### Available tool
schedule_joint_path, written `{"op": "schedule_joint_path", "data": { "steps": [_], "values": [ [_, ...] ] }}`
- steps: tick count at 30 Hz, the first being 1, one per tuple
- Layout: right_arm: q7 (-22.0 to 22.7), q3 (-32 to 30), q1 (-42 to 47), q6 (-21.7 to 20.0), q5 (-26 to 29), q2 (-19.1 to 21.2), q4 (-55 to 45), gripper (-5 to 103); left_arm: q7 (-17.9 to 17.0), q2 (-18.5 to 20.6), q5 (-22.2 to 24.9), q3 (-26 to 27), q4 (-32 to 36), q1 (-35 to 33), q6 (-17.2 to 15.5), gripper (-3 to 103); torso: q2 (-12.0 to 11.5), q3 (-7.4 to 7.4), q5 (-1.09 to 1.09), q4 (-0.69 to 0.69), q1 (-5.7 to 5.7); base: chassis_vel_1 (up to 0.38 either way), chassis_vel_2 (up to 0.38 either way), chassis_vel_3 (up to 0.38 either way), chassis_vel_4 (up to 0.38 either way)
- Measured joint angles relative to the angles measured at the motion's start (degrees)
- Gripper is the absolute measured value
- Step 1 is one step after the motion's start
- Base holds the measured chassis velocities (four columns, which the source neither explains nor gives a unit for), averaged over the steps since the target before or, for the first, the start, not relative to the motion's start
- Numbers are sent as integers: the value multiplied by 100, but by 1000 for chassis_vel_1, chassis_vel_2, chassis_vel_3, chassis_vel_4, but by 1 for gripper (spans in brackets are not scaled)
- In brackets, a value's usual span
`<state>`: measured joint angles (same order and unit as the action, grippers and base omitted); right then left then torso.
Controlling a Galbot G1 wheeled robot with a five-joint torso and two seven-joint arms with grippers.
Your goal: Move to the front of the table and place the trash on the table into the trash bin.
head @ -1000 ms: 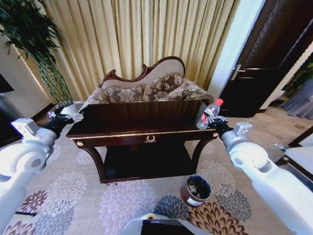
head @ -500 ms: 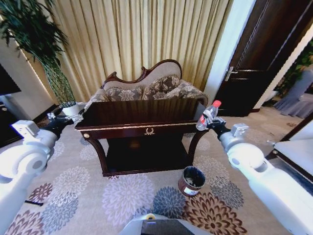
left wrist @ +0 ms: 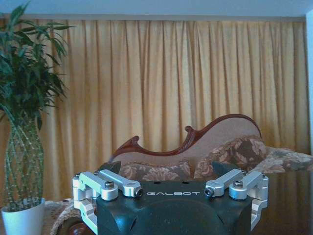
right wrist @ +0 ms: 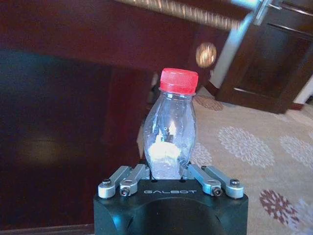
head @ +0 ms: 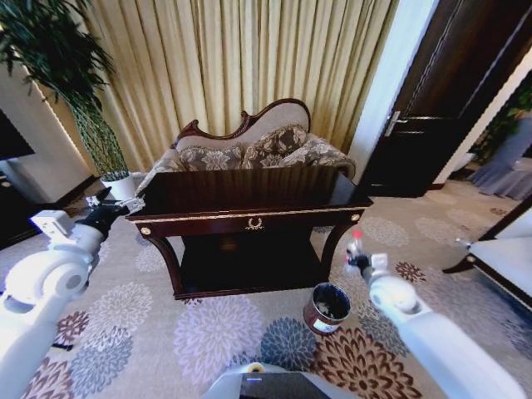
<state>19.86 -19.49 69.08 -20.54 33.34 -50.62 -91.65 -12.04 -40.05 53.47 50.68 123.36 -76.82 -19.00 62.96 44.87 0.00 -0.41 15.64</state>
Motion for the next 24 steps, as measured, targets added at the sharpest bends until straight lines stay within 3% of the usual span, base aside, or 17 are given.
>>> {"op": "schedule_joint_path", "data": {
  "steps": [7,14,18,23,24],
  "values": [
    [-57,350,-960,621,-521,-830,1865,25,18,-58,-69,-145,20,56,40,100,0,1,0,3,1,0,0,0,0],
    [-165,266,-1260,848,-1219,-1218,3155,25,18,-63,-70,-74,44,-51,54,100,-1,1,1,0,1,0,0,0,0],
    [-179,187,-1221,922,-1286,-1290,3320,21,14,-38,-62,-137,66,-4,53,100,0,0,-1,1,1,0,0,0,0],
    [-246,168,-1124,998,-1277,-1280,3234,42,-33,62,-52,-280,91,66,39,100,0,0,-1,0,1,0,0,0,0],
    [-246,168,-1124,998,-1277,-1280,3234,42,-33,62,-52,-280,91,66,39,100,0,0,-1,0,1,0,0,0,0]
  ]
}}
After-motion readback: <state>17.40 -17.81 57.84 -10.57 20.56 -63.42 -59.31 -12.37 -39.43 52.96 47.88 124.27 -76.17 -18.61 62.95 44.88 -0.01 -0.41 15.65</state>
